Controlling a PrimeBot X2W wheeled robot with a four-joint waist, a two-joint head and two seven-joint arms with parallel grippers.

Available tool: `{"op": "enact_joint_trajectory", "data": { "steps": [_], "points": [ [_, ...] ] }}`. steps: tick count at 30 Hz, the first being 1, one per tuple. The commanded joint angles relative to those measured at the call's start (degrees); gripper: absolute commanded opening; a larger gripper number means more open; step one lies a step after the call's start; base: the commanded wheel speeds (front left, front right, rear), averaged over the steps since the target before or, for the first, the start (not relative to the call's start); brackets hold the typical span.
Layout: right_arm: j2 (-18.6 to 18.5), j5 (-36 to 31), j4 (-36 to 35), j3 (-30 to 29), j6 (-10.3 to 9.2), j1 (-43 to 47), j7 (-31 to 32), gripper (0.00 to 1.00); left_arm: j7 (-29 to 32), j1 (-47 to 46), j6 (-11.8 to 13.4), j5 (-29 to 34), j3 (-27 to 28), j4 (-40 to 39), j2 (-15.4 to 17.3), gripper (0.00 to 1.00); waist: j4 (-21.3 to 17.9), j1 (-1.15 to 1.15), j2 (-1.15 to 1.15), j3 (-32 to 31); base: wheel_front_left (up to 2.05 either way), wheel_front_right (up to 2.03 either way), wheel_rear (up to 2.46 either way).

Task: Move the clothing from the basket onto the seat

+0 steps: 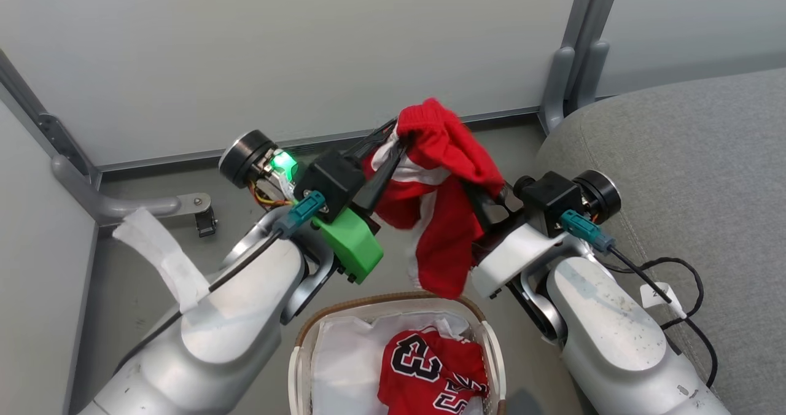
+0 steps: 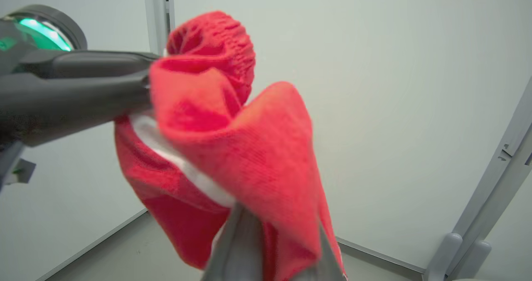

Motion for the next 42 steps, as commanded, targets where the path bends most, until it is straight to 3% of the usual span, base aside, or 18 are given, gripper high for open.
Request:
{"op": "enact_joint_trajectory", "data": {
  "steps": [1, 12, 20, 24, 42],
  "points": [
    [-0.22, 0.29, -0.22, -0.42, -0.03, 0.87, -0.28, 0.0, -0.84, 1.41, 0.73, -0.75, 0.44, 0.0, 0.51, 1.0, -0.09, 0.0, 0.0, 0.02, 0.0, 0.0, 0.0],
    [-0.2, -1.19, -1.99, -4.86, -0.03, 2.52, -0.28, 0.0, -5.76, 11.11, 3.96, -4.44, 2.9, 2.62, -0.28, 1.0, -0.16, 0.0, 0.0, 0.36, 0.0, 0.0, 0.0],
    [-0.2, -2.32, -3.39, -6.74, -0.03, 3.32, -0.28, 0.0, -6.67, 17.01, 4.29, -7.64, 5.92, 4.48, -2.22, 1.0, -1.06, 0.0, 0.0, 2.21, 0.0, 0.0, 0.0],
    [-0.23, -2.98, -3.87, -7.91, -0.04, 3.17, -0.28, 0.0, -6.62, 18.23, 4.66, -6.23, 7.54, 4.0, -2.6, 1.0, -2.49, 0.0, 0.0, 3.89, 0.0, 0.0, 0.0],
    [-0.16, -4.91, -7.11, -16.44, -0.04, 3.14, -0.28, 0.0, -6.59, 17.12, 2.19, 0.73, 12.12, 3.78, -4.24, 1.0, -18.17, 0.0, 0.0, 12.78, 0.0, 0.0, 0.0]
  ]
}}
